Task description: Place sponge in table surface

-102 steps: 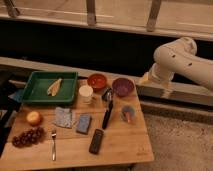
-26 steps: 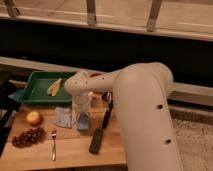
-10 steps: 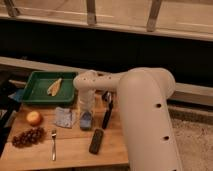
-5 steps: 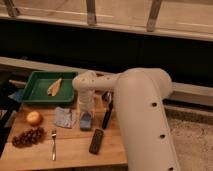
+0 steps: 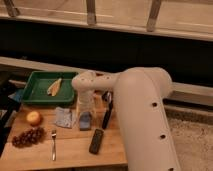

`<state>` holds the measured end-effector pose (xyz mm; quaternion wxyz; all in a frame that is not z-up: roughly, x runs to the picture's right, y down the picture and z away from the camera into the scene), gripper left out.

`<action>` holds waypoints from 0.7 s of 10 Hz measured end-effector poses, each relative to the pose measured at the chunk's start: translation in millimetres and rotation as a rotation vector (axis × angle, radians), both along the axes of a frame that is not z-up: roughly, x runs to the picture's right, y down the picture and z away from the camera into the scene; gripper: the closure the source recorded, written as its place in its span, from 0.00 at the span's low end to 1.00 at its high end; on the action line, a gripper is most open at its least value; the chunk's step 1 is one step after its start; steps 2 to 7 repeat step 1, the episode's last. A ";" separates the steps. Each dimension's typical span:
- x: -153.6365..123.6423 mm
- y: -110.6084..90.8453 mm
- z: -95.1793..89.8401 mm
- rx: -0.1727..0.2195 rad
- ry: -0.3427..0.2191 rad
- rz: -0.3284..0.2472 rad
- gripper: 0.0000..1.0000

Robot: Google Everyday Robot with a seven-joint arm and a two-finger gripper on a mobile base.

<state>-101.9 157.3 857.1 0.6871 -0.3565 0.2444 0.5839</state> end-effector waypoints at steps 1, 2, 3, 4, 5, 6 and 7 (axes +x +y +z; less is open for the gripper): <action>-0.5 0.0 -0.1 0.000 -0.001 0.000 0.20; -0.5 0.0 -0.1 0.000 -0.001 0.000 0.20; -0.5 0.0 -0.1 0.000 -0.001 0.000 0.20; -0.5 0.0 -0.1 0.000 -0.001 0.000 0.20; -0.5 0.0 -0.1 0.000 -0.001 0.000 0.20; -0.5 0.0 -0.1 0.000 -0.001 0.000 0.20; -0.5 0.0 -0.1 0.000 -0.001 0.000 0.20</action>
